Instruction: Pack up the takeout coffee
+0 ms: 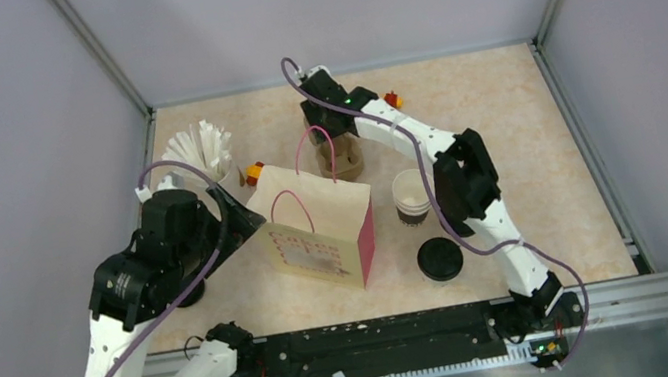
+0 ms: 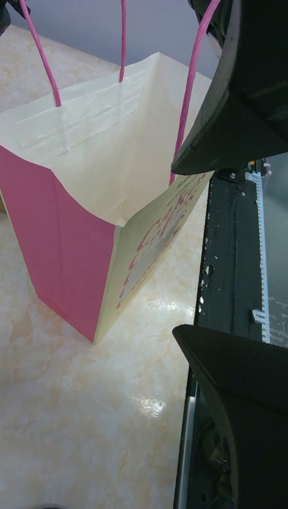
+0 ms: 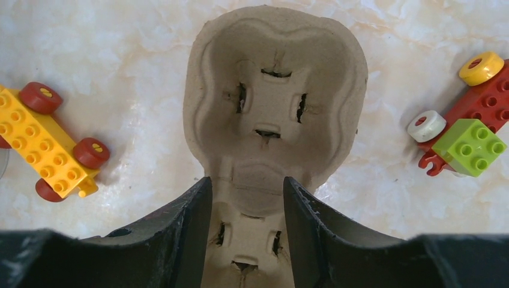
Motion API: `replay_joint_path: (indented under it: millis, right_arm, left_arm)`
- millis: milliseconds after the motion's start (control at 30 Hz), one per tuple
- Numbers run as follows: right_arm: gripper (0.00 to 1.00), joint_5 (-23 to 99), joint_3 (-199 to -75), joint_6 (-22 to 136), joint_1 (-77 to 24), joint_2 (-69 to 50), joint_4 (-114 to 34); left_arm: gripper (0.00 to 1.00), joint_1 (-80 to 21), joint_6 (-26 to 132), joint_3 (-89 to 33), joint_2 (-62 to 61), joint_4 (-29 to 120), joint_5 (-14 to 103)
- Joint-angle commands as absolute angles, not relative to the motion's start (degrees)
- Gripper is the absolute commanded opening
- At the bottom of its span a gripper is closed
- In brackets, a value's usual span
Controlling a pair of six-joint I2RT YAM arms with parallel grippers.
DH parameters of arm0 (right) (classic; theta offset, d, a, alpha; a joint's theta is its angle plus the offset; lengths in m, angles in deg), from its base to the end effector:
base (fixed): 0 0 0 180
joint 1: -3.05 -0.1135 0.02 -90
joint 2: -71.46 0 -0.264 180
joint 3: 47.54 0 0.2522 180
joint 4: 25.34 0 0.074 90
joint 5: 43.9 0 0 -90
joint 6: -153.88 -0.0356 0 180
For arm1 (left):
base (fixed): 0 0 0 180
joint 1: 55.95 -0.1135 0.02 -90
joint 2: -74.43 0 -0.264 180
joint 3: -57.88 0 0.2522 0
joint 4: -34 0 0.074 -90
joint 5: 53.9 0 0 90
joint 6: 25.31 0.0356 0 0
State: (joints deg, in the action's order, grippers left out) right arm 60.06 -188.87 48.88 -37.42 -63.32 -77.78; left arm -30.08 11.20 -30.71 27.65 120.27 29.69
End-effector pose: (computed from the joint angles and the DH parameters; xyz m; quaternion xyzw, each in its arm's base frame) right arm 0.4103 0.3388 0.2517 -0.1583 0.9074 0.0738 0.3823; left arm 0.0964 -0.0424 0.3974 -0.2408 0.8888 -0.2071 0.3303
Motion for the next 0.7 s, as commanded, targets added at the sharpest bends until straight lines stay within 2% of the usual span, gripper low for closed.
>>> replay_joint_path:
  millis: [0, 667]
  right_arm:
    - [0.47, 62.9, -189.9, 49.8, -37.8, -63.6, -76.7]
    - [0.45, 60.8, -188.6, 47.7, -37.8, -65.3, -76.9]
  left_arm:
    - [0.99, -29.9, 9.4, -31.6, 27.5, 120.1, 30.1]
    - [0.99, -29.9, 5.7, -32.7, 26.4, 120.2, 29.8]
